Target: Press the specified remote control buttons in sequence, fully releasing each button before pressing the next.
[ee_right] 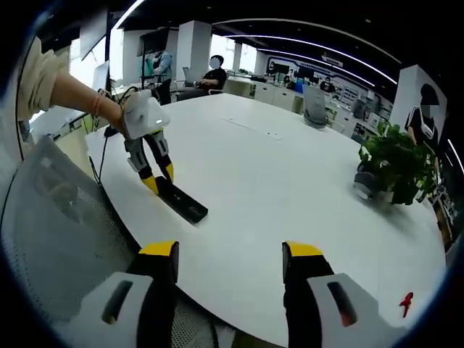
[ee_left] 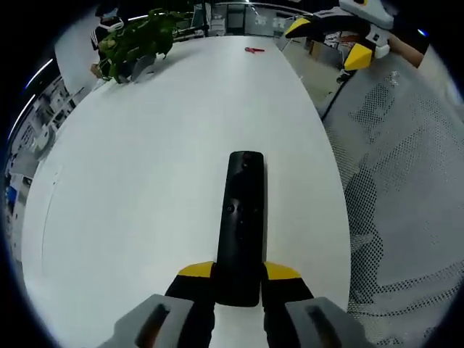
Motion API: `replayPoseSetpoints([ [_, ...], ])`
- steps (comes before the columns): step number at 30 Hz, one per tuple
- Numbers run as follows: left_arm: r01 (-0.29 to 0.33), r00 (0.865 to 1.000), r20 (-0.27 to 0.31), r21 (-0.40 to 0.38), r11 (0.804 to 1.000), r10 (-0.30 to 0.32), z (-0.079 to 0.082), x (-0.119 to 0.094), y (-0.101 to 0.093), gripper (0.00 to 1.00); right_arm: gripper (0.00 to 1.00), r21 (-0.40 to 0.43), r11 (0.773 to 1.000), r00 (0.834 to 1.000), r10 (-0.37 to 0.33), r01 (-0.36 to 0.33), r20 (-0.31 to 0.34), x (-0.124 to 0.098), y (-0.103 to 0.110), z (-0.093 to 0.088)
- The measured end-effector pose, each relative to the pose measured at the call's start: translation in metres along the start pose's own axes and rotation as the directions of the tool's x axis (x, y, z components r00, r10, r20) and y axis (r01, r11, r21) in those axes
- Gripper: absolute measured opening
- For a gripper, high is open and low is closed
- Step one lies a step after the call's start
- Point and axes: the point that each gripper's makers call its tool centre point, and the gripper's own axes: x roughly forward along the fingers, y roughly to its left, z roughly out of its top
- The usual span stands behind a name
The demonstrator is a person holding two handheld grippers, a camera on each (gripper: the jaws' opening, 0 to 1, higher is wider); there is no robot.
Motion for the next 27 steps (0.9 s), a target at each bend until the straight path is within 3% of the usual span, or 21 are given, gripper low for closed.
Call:
replayPoseSetpoints([
  [16,0.007,1.000,0.021,-0.014,1.000,-0.006,0.003,0.001,-0.019,0.23,0.59,-0.011,1.000,1.000,0.014,-0.014,-0.005,0.001,0.003,-0.001],
  [27,0.034,0.999,0.031,0.020,0.999,-0.034,0.009,0.004,-0.039,0.23,0.59,-0.018,1.000,1.000,0.012,-0.012,-0.010,0.001,0.003,-0.001],
])
